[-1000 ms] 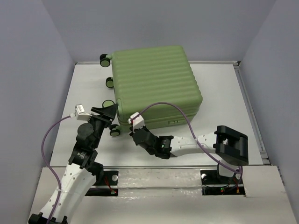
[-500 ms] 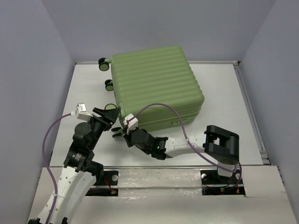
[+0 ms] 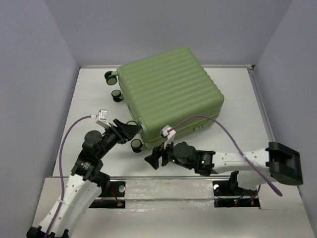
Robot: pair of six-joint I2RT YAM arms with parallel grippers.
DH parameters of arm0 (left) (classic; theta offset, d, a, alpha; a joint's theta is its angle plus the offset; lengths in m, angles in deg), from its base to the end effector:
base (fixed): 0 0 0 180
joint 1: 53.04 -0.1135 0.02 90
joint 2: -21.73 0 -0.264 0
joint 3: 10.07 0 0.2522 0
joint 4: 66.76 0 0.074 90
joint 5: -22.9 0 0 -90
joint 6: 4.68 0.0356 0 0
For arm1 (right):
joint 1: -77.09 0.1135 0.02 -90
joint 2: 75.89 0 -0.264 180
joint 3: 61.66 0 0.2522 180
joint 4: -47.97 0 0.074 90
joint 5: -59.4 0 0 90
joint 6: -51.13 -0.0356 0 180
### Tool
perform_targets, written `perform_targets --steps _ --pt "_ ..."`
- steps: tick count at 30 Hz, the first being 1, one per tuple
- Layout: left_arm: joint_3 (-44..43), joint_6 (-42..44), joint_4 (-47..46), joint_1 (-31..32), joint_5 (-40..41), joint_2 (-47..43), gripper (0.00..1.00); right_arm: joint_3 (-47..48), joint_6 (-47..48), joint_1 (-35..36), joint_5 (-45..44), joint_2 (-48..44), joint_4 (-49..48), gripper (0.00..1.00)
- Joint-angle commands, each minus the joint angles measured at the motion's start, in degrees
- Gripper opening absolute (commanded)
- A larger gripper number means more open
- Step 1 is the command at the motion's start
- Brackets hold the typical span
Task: Pack the luggage
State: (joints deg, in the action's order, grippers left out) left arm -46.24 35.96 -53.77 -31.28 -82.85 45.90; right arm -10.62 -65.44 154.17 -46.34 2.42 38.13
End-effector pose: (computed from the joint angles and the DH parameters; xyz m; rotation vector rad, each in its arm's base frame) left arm 0.1209 -0.0587 0.2722 -0.1813 1.7086 -1.1647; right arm 0.0751 0.2844 0.2240 -0.6614 1.8718 0.9712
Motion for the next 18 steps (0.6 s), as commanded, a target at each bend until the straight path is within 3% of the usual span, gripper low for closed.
perform_targets --steps 1,2,3,5,7,10,14,18 --pt "1.8 6.9 -3.5 -0.2 -2.1 3.3 0.06 -8.0 -13.1 -12.1 -6.7 -15.0 16.6 0.51" --pt "1.9 7.0 -4.1 -0.1 -2.3 3.5 0.06 -9.4 -14.6 -17.5 -5.1 -20.1 17.1 0.28" --pt "2.0 7.2 -4.3 0.1 -2.7 4.0 0.06 -10.2 -15.2 -19.7 -5.0 -22.6 19.5 0.17" --pt "2.1 8.0 -5.9 1.1 -3.3 4.4 0.06 -10.6 -15.3 -24.7 -7.9 -26.3 22.5 0.07" --pt "2.1 8.5 -6.4 3.1 -2.8 4.6 0.06 -9.9 -15.2 -27.8 -10.7 -30.1 27.6 0.07" --pt "2.1 9.0 -8.4 6.9 -2.3 5.5 0.06 -9.2 -12.6 -36.8 -8.7 -31.7 26.9 0.07" --pt "2.1 9.4 -12.0 13.1 -0.7 8.7 0.06 -5.8 -3.9 -48.8 1.7 -26.4 18.8 0.07" --pt "0.4 10.0 -16.3 20.6 2.4 15.0 0.06 0.7 2.3 -56.0 21.6 -16.4 8.2 0.07"
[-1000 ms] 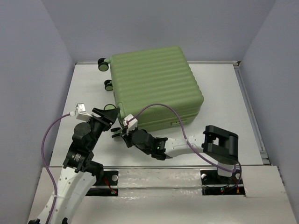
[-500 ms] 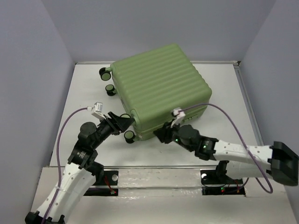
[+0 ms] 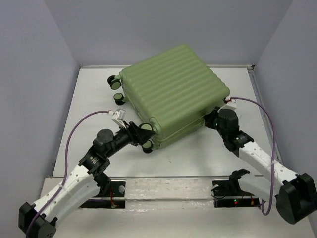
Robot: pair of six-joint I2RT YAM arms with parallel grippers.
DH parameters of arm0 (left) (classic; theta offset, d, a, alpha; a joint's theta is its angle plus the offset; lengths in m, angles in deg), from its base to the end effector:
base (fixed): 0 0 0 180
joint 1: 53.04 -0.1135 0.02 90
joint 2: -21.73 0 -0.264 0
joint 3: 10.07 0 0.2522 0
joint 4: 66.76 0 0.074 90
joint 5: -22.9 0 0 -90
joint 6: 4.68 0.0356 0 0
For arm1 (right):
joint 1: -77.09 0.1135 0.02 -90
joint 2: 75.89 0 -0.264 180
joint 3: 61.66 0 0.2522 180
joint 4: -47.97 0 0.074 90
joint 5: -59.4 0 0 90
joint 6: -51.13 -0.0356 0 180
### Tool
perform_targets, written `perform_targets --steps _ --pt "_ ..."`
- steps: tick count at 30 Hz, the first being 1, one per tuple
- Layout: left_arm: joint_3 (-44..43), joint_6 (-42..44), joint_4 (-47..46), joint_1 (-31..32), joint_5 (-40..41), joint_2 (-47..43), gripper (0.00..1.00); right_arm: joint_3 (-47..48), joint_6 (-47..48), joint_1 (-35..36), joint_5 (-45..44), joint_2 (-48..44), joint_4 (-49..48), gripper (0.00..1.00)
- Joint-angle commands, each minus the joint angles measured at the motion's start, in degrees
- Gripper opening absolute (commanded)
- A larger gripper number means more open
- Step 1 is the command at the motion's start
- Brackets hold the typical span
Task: Pack the luggage
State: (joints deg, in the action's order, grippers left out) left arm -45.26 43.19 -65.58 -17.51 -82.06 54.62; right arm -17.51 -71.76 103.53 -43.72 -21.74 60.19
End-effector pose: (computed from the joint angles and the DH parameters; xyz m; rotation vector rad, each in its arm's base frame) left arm 0.1238 -0.0997 0.2691 0.1281 1.6932 -1.2483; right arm 0.1955 0.0882 0.2426 0.2628 1.9585 0.4581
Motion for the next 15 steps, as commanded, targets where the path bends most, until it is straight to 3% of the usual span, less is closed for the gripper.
perform_targets --steps 1,5,8,10,11,15 --pt "-1.0 2.7 -5.3 8.5 2.5 7.4 0.06 11.7 9.8 -6.1 21.7 10.1 -14.4 0.07" --pt "-4.4 2.5 -10.0 17.8 6.7 15.0 0.06 22.1 14.5 -10.2 34.7 21.4 -12.9 0.07" --pt "-7.4 2.8 -11.6 20.5 9.2 17.7 0.06 26.6 15.3 -12.3 36.7 23.6 -9.5 0.07" --pt "-8.7 3.6 -12.0 21.2 10.0 18.9 0.06 27.6 16.4 -12.3 35.0 21.5 -5.0 0.14" --pt "-10.0 4.8 -11.8 21.2 10.8 19.1 0.06 25.9 16.8 -12.3 32.9 20.0 -3.5 0.26" --pt "-13.0 7.1 -7.0 21.2 12.6 18.5 0.06 14.8 11.8 -12.3 31.4 10.0 -0.9 0.49"
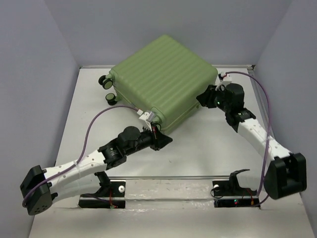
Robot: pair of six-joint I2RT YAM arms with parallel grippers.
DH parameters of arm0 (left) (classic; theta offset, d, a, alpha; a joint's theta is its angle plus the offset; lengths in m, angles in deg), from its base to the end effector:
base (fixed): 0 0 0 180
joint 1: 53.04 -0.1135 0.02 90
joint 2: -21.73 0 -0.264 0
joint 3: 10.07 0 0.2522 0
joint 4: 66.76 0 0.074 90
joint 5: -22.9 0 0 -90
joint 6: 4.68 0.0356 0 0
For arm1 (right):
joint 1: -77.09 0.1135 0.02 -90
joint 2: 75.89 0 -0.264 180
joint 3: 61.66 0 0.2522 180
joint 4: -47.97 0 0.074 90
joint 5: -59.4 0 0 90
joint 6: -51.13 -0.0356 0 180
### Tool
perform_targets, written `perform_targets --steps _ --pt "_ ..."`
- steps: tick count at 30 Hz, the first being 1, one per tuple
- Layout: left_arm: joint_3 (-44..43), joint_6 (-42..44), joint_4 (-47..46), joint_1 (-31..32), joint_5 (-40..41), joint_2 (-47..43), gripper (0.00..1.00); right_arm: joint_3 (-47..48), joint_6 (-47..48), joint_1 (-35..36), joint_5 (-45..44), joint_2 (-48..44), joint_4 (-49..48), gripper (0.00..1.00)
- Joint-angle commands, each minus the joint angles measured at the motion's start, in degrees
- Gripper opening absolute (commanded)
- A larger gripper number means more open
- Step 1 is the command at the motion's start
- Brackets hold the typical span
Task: Pack the luggage
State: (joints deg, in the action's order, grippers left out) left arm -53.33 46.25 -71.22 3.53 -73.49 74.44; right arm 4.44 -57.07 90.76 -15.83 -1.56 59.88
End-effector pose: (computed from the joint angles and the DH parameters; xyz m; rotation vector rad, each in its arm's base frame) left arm 0.1167 -0.1839 0.2726 0.3735 1.8070 -1.3206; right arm 0.2894 0.0797 0.2943 -0.0994 1.9572 0.6175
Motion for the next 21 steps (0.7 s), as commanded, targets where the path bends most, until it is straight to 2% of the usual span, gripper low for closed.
perform_targets --steps 1,3,4,5,6,7,9,10,12,13,14,15,16,17,18,21 --pt "-5.0 4.2 -0.1 0.2 4.2 -2.3 0.06 -9.6 -4.1 0.5 4.1 -11.8 -0.6 0.5" --pt "-5.7 5.7 6.8 0.2 6.5 -7.5 0.22 -16.0 -6.6 0.5 5.4 -16.0 -1.0 0.51" --pt "-6.4 5.8 10.3 0.1 9.3 -9.4 0.33 -17.6 -7.1 0.5 5.8 -17.1 -1.1 0.5" --pt "-7.5 6.0 14.3 0.1 14.4 -11.2 0.53 -19.0 -7.3 1.2 6.1 -18.2 -1.2 0.49" --pt "-10.5 6.1 22.4 -0.3 16.8 -14.1 0.6 -20.2 -7.7 1.2 6.5 -20.0 -1.4 0.48" --pt "-12.3 6.6 26.1 -0.8 20.5 -14.8 0.71 -21.7 -7.9 1.7 6.9 -20.9 -1.5 0.47" --pt "-17.3 7.6 35.0 -3.9 22.6 -15.5 0.77 -23.0 -9.1 1.7 8.3 -23.3 -2.0 0.47" --pt "-18.6 8.2 37.0 -5.3 22.7 -15.2 0.82 -23.9 -9.7 1.7 9.0 -24.1 -2.4 0.48" --pt "-21.1 11.1 40.6 -8.7 20.3 -14.0 0.86 -24.6 -11.0 3.0 10.0 -25.6 -3.4 0.54" --pt "-21.4 12.5 41.0 -12.7 18.5 -12.6 0.87 -24.9 -11.5 3.0 11.2 -26.4 -4.6 0.57" --pt "-21.5 15.3 41.0 -14.8 14.7 -11.8 0.89 -25.2 -12.0 4.4 12.0 -26.6 -5.3 0.64" --pt "-21.2 16.8 40.4 -16.8 12.5 -10.8 0.89 -25.3 -12.2 5.1 12.7 -26.5 -5.8 0.67" --pt "-21.0 18.4 39.3 -20.2 7.0 -9.0 0.9 -25.3 -12.2 5.8 12.4 -25.9 -6.3 0.69" --pt "-20.5 19.6 38.0 -21.2 6.9 -8.2 0.9 -25.4 -12.2 6.5 12.0 -25.4 -6.6 0.7" --pt "-19.8 21.6 35.0 -22.5 -0.1 -6.7 0.9 -25.4 -12.0 7.8 11.3 -24.5 -6.8 0.71" --pt "-20.2 23.2 30.9 -22.8 -7.2 -3.9 0.9 -26.1 -12.3 9.1 10.6 -23.9 -7.9 0.72"
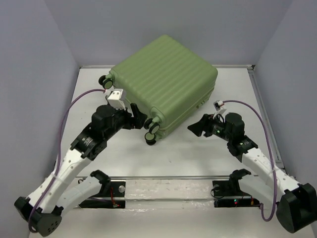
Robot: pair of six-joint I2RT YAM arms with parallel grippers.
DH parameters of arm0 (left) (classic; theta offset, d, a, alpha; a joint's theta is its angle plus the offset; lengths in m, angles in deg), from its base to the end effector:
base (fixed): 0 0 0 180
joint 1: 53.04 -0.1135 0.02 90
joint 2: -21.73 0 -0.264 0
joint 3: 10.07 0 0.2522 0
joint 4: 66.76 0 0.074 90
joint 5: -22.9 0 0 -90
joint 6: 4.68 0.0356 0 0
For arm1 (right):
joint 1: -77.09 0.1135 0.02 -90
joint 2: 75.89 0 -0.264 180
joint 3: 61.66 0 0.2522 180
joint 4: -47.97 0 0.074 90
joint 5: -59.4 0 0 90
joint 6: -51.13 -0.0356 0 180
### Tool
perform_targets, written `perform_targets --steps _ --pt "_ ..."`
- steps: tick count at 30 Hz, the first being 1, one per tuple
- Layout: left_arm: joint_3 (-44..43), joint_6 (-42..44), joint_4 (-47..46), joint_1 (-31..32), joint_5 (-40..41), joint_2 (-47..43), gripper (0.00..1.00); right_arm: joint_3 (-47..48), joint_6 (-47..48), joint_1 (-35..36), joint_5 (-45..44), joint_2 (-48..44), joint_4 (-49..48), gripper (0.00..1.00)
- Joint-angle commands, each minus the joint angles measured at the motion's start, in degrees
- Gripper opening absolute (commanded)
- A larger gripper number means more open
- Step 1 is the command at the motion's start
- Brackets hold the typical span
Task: Pack the luggage
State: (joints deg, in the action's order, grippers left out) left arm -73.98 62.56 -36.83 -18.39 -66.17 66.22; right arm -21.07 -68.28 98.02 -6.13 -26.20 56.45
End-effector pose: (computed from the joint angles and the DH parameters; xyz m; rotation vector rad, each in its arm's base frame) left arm 0.1462 -0.1003 0.3624 0.1753 1.8010 -0.7098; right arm 0.1812 0.0851 0.2428 -0.1646 1.9674 0.9898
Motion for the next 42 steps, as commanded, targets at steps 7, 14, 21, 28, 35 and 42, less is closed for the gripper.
perform_targets --steps 7,14,21,28,35,42 --pt "0.3 7.6 -11.8 -0.9 -26.1 12.5 0.89 -2.1 -1.7 4.4 -0.8 3.3 -7.6 0.74" --pt "3.4 4.4 -14.9 -0.5 -30.4 17.1 0.4 -3.0 -2.8 7.0 -2.7 6.5 -11.5 0.66" --pt "0.1 1.6 -18.3 5.6 -28.8 22.3 0.13 -2.8 -1.6 12.5 -5.7 8.1 -14.8 0.49" --pt "-2.1 -6.9 -30.5 13.5 -27.6 27.8 0.06 -7.0 2.0 18.4 -15.0 6.8 -23.6 0.54" --pt "-3.6 -10.0 -32.7 14.8 -24.4 27.6 0.06 -12.1 4.4 19.0 -26.4 5.0 -25.1 0.53" --pt "-2.0 -10.4 -33.1 14.8 -24.4 26.5 0.06 -13.2 4.8 19.0 -27.3 6.3 -27.8 0.51"
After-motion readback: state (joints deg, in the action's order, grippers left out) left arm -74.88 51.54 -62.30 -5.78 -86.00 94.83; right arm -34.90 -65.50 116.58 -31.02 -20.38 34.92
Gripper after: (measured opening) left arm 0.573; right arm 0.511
